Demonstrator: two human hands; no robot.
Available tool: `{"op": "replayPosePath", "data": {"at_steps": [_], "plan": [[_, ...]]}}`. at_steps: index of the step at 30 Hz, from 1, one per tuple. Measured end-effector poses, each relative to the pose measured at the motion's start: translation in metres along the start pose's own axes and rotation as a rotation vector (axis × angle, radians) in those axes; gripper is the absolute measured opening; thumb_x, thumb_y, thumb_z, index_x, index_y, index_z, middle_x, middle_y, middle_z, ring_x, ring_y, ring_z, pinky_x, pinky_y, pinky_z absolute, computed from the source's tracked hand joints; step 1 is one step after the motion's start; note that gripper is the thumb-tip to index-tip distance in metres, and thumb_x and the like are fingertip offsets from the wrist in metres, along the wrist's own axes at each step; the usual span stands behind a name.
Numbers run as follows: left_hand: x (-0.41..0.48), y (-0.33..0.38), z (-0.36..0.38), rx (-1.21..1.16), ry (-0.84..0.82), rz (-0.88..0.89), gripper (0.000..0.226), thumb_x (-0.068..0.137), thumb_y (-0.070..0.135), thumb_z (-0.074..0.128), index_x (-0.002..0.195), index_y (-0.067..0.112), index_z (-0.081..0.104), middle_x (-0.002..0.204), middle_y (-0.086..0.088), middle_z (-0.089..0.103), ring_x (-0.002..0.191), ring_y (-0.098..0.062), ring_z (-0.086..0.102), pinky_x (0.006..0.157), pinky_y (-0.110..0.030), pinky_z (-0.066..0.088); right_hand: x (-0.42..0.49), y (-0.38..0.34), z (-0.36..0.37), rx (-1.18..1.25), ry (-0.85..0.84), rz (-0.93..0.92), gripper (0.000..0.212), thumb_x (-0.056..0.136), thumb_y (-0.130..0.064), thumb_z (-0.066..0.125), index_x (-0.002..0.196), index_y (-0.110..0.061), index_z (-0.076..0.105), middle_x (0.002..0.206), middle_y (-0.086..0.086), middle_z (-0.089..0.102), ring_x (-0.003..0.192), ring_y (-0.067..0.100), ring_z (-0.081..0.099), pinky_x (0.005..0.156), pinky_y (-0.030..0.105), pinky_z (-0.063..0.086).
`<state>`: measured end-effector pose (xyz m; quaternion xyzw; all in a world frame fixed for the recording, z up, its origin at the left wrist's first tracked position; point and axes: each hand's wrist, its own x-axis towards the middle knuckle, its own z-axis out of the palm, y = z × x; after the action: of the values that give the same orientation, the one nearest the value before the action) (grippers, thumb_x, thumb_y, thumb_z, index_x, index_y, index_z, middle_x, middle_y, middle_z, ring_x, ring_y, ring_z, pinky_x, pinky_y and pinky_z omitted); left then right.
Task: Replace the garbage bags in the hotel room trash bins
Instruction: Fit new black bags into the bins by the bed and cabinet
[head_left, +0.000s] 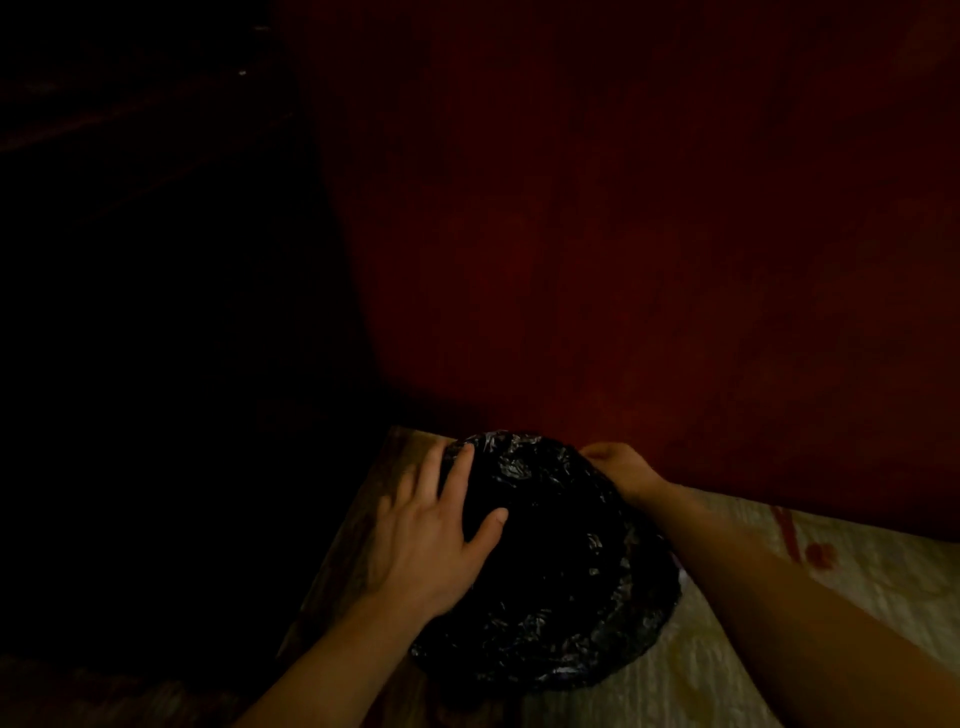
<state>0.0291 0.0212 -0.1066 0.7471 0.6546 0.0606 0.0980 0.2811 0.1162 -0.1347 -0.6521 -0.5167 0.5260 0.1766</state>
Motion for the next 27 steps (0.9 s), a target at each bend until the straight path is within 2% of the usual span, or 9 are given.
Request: {"op": "replayPosePath", "data": {"at_steps": [3, 6, 11, 13, 15, 18, 22, 24, 27], "plan": [[0.001, 0.004, -0.002, 0.136, -0.039, 0.103, 0.081, 0.086, 0.08, 0.003, 0.155, 0.04, -0.007, 0.166, -0.001, -0.016, 0.153, -0.027, -0.006, 0.122, -0.053, 0.011, -0.053, 0.008, -0.003, 0.177, 0.063, -0.135, 0.033, 0.1, -0.048, 0.046, 0.119, -0.027, 0.062, 0.108, -0.016, 0.058, 0.099, 0.004, 0.055, 0.095, 0.034, 0.04], [0.001, 0.004, -0.002, 0.144, -0.033, 0.138, 0.083, 0.084, 0.08, -0.007, 0.156, 0.04, -0.005, 0.166, -0.002, -0.015, 0.153, -0.026, -0.009, 0.123, -0.053, 0.007, -0.096, 0.022, -0.008, 0.182, -0.027, -0.243, 0.058, 0.086, -0.075, 0.042, 0.133, -0.043, 0.05, 0.125, -0.033, 0.047, 0.106, -0.015, 0.05, 0.095, 0.021, 0.041], [0.0, 0.001, 0.001, 0.097, -0.02, 0.128, 0.083, 0.083, 0.08, -0.008, 0.156, 0.04, 0.0, 0.167, -0.001, -0.009, 0.153, -0.023, -0.008, 0.124, -0.048, 0.009, -0.125, 0.055, -0.027, -0.136, -0.209, -0.404, 0.102, 0.063, -0.067, 0.082, 0.15, -0.045, 0.032, 0.15, -0.028, 0.036, 0.135, -0.007, 0.04, 0.107, 0.021, 0.041], [0.001, 0.0, 0.002, 0.067, -0.012, 0.114, 0.081, 0.085, 0.078, -0.004, 0.156, 0.04, 0.002, 0.167, 0.0, -0.008, 0.153, -0.021, -0.008, 0.124, -0.046, 0.009, -0.122, 0.065, -0.022, -0.432, -0.043, -0.534, 0.078, 0.072, -0.057, 0.08, 0.14, -0.037, 0.048, 0.133, -0.022, 0.05, 0.119, -0.007, 0.051, 0.095, 0.016, 0.046], [0.002, -0.001, 0.003, 0.047, -0.002, 0.108, 0.08, 0.086, 0.077, -0.001, 0.156, 0.04, 0.004, 0.167, 0.001, -0.006, 0.153, -0.02, -0.006, 0.123, -0.044, 0.011, -0.116, 0.076, -0.014, -0.439, 0.103, -0.654, 0.025, 0.085, -0.036, 0.072, 0.108, -0.026, 0.07, 0.101, -0.014, 0.063, 0.088, -0.001, 0.063, 0.073, 0.026, 0.054], [0.001, -0.001, 0.003, 0.037, -0.001, 0.094, 0.081, 0.085, 0.077, -0.002, 0.156, 0.04, 0.004, 0.167, 0.004, -0.006, 0.154, -0.02, -0.005, 0.121, -0.044, 0.017, -0.107, 0.084, -0.015, 0.075, -0.045, -0.355, 0.014, 0.09, 0.0, 0.065, 0.084, -0.003, 0.077, 0.075, 0.01, 0.07, 0.064, 0.016, 0.065, 0.061, 0.033, 0.054], [-0.001, 0.002, 0.002, 0.013, -0.007, 0.071, 0.083, 0.081, 0.077, -0.007, 0.156, 0.041, 0.004, 0.166, 0.01, -0.01, 0.153, -0.015, -0.009, 0.119, -0.043, 0.019, -0.101, 0.116, -0.016, 0.857, -0.199, 0.08, 0.016, 0.072, 0.009, 0.078, 0.086, 0.003, 0.073, 0.068, 0.017, 0.061, 0.05, 0.018, 0.058, 0.048, 0.028, 0.052], [0.0, 0.003, 0.001, -0.003, -0.01, 0.065, 0.085, 0.08, 0.077, -0.008, 0.156, 0.041, 0.005, 0.166, 0.012, -0.01, 0.153, -0.013, -0.009, 0.119, -0.043, 0.019, -0.098, 0.13, -0.001, 1.174, -0.217, 0.136, 0.044, 0.047, 0.005, 0.094, 0.084, 0.001, 0.07, 0.064, 0.015, 0.057, 0.044, 0.016, 0.054, 0.041, 0.025, 0.05], [0.001, 0.0, 0.002, -0.102, 0.023, 0.049, 0.08, 0.084, 0.076, -0.002, 0.155, 0.042, 0.012, 0.165, 0.017, -0.001, 0.152, -0.007, -0.004, 0.118, -0.042, 0.019, -0.1, 0.123, 0.029, 1.404, -0.188, 0.098, 0.053, 0.039, 0.004, 0.094, 0.082, -0.003, 0.064, 0.057, 0.008, 0.052, 0.036, 0.009, 0.044, 0.033, 0.019, 0.041]]}}
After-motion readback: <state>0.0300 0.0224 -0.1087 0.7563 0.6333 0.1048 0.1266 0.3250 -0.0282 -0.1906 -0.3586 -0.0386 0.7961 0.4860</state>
